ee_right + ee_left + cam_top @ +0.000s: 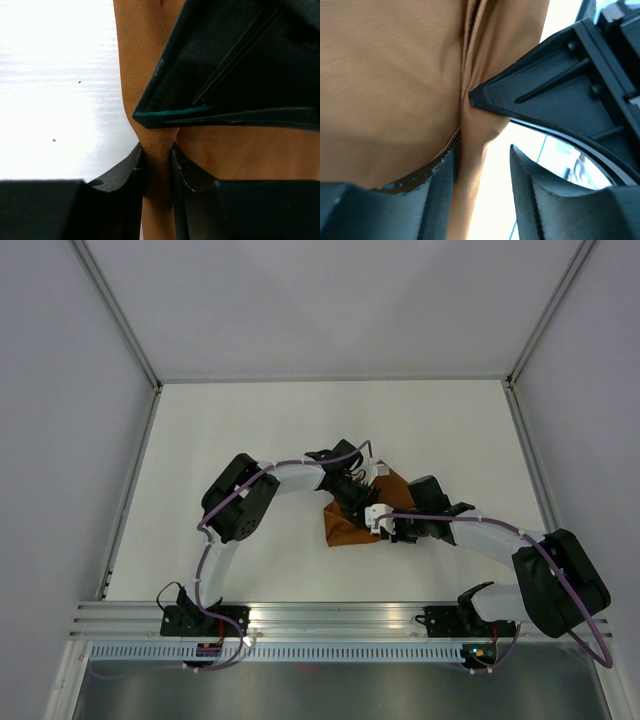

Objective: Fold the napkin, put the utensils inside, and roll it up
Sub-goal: Roll the napkin at the center of the board.

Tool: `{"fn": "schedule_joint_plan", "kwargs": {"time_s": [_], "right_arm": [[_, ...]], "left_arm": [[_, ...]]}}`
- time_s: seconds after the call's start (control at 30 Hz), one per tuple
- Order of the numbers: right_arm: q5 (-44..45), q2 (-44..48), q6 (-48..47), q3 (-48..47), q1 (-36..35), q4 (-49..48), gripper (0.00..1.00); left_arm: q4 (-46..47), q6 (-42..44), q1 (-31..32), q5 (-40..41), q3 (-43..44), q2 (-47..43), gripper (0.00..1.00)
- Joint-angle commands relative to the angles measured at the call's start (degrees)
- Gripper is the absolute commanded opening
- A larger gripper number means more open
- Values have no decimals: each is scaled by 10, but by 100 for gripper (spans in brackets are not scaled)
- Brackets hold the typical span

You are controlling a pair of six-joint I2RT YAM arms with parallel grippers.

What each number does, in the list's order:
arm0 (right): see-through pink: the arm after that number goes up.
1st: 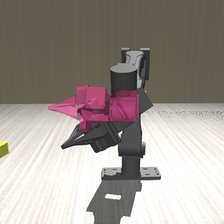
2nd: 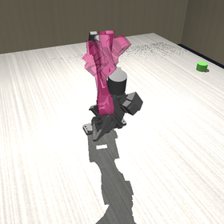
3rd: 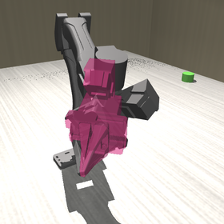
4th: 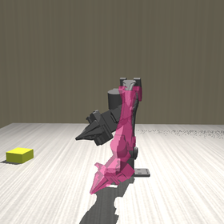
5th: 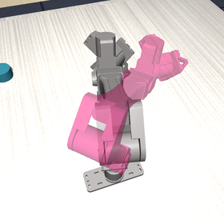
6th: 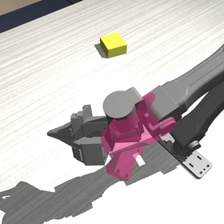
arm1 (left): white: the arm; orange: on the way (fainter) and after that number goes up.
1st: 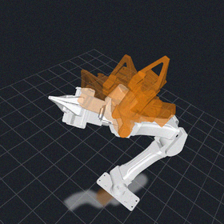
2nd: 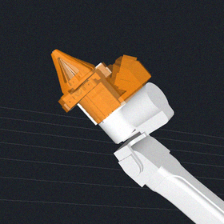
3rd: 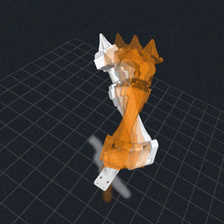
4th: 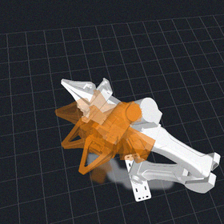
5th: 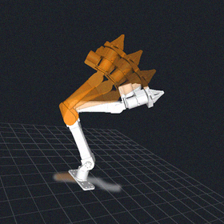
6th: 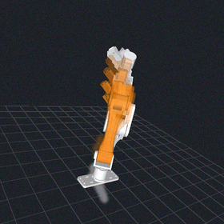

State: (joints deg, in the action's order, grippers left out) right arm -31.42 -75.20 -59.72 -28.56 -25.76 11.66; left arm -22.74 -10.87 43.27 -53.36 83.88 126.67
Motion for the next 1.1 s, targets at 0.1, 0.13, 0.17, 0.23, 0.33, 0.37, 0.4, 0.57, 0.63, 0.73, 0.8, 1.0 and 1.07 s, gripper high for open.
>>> {"fn": "schedule_joint_plan", "kwargs": {"time_s": [0.1, 0.13, 0.17, 0.23, 0.33, 0.37, 0.4, 0.57, 0.63, 0.73, 0.8, 1.0, 1.07], "right_arm": [[-54, -61, -21, -42, 20, 107, 19], [-54, -61, -22, -42, 20, 114, 19], [-60, -66, -24, -48, 30, 123, 18], [-93, -87, -42, -73, 51, 163, 18], [-123, -130, -71, -115, 82, 224, 18], [-130, -143, -79, -138, 87, 240, 18], [-139, -169, -89, -149, 95, 256, 17], [-183, -255, -160, -232, 132, 381, 17], [-192, -294, -178, -253, 142, 422, 17], [-203, -335, -198, -289, 150, 462, 17], [-206, -354, -205, -308, 153, 480, 17], [-209, -371, -202, -324, 163, 488, 17], [-210, -376, -198, -328, 163, 488, 17]], "left_arm": [[84, -99, -30, 112, -58, -110, 54], [84, -107, -30, 113, -58, -110, 54], [91, -114, -34, 121, -65, -127, 54], [123, -131, -40, 158, -95, -150, 53], [172, -147, -45, 220, -148, -200, 54], [180, -146, -45, 242, -171, -226, 54], [192, -145, -45, 278, -187, -239, 54], [313, -142, -35, 377, -293, -320, 53], [331, -100, -7, 439, -307, -346, 55], [349, -24, 48, 531, -318, -353, 57], [374, 43, 95, 597, -332, -347, 59], [551, 220, 168, 627, -411, -320, 70], [612, 253, 176, 600, -441, -313, 72]]}}
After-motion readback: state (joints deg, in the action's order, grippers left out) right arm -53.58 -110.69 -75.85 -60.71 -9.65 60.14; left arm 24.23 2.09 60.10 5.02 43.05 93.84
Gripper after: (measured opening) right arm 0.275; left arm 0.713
